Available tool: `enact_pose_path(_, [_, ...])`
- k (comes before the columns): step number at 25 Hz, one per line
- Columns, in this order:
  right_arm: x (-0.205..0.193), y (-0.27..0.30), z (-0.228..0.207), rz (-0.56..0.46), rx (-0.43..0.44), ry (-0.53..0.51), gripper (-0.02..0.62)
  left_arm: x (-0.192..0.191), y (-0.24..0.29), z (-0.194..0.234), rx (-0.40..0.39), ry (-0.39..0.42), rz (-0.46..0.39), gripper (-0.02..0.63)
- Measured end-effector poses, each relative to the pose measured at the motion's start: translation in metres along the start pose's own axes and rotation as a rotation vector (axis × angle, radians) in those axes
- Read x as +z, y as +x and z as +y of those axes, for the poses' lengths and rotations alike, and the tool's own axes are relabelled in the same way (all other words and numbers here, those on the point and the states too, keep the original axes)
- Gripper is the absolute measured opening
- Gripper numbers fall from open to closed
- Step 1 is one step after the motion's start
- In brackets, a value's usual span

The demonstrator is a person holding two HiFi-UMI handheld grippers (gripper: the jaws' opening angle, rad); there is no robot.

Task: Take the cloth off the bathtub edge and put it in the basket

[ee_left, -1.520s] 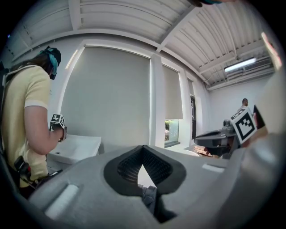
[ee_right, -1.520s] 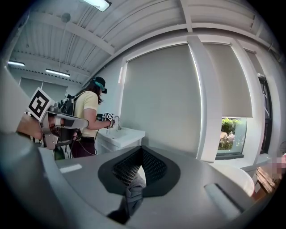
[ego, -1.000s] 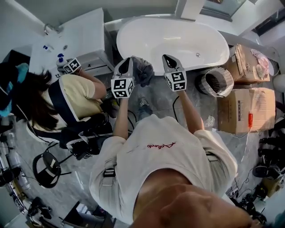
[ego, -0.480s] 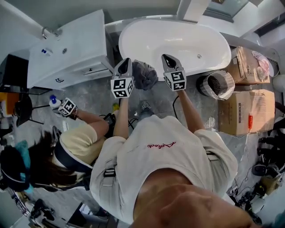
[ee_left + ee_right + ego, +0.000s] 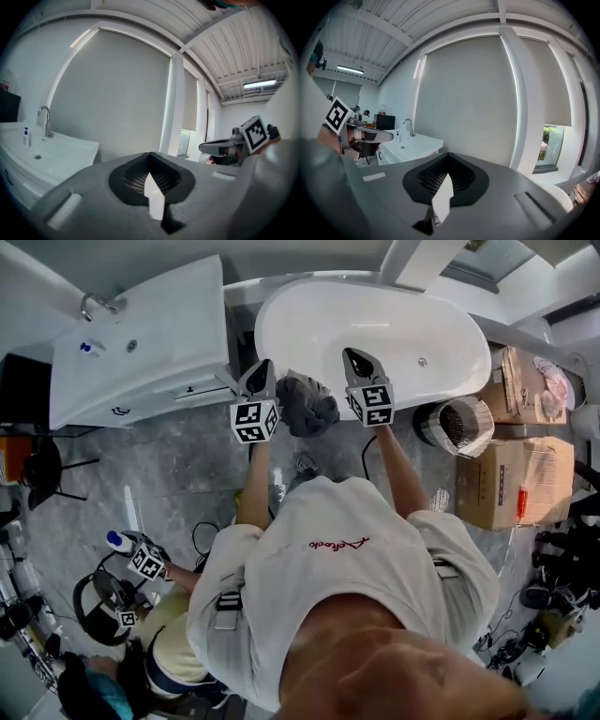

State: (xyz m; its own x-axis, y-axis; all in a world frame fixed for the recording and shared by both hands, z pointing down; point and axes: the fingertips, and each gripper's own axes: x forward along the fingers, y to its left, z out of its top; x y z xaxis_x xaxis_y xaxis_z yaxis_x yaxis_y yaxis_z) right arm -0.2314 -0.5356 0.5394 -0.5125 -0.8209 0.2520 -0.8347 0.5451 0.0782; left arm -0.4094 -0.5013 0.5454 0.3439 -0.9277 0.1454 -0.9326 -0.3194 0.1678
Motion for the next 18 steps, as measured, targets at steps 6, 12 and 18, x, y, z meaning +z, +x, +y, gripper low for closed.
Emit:
enact_pose_path(6, [-0.013,0.021,-0.013,0.030,0.009,0.028,0.006,-0.013,0.020,0.010,0.014,-0.040,0.030,0.000])
enact_pose_path(12, [-0.040,0.036,-0.027,0.072,0.042,0.053,0.006,-0.040,0.040,0.018,0.054,-0.042,0.093,0.000])
enact_pose_path(18, [-0.077,0.045,-0.031,0.134,0.076,0.090,0.006,-0.082,0.042,0.020,0.086,-0.062,0.181,0.000])
